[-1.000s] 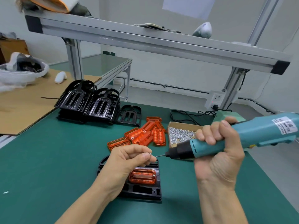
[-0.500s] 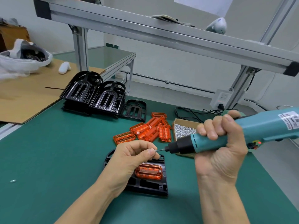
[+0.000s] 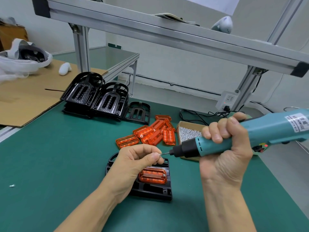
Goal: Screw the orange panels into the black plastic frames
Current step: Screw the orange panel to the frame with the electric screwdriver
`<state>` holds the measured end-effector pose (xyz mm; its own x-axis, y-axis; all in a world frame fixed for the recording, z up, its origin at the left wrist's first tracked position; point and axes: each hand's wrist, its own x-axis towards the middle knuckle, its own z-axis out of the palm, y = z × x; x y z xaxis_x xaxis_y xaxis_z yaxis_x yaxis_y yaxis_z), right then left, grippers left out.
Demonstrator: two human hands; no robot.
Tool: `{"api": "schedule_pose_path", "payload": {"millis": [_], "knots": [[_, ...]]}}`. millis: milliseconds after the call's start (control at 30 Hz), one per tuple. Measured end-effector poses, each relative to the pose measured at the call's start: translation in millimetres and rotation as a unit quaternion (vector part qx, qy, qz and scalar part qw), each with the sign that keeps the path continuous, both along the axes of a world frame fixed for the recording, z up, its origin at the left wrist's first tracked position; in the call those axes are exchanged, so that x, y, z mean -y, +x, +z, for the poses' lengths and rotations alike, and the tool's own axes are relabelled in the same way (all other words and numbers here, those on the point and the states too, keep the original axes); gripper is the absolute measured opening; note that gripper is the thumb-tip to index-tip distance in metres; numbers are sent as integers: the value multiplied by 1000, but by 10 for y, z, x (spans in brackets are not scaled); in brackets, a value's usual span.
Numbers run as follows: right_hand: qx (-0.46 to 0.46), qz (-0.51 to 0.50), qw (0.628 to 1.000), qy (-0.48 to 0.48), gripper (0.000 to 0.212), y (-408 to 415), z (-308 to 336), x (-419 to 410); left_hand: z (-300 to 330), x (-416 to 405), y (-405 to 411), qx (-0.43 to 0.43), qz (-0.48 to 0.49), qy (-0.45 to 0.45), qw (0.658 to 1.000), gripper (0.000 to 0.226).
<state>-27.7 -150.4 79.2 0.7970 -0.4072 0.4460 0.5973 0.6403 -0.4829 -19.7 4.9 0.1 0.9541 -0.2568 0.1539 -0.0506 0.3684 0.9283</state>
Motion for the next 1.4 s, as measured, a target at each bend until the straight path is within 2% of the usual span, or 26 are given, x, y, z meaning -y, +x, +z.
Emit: {"api": "schedule_pose_path", "payload": {"millis": [267,500,733,1133,1400], "knots": [[21,-50,998,-42,17,-19,-52,-108,-30,37,-9,21,37,45,998,13],[6,-52,999,2,16,29,-54,-132,-37,37,5,-2,39,6,999,16],[6,-57,998,-27,16,43,-105,-152,-32,10,2,7,40,41,998,17],[-20,-65,997,24,16,35,-104,-108,-58,32,23,5,43,34,998,18],[-31,-65,997,25,16,59,-107,-123,-66,41,24,20,60,47,997,15]]}}
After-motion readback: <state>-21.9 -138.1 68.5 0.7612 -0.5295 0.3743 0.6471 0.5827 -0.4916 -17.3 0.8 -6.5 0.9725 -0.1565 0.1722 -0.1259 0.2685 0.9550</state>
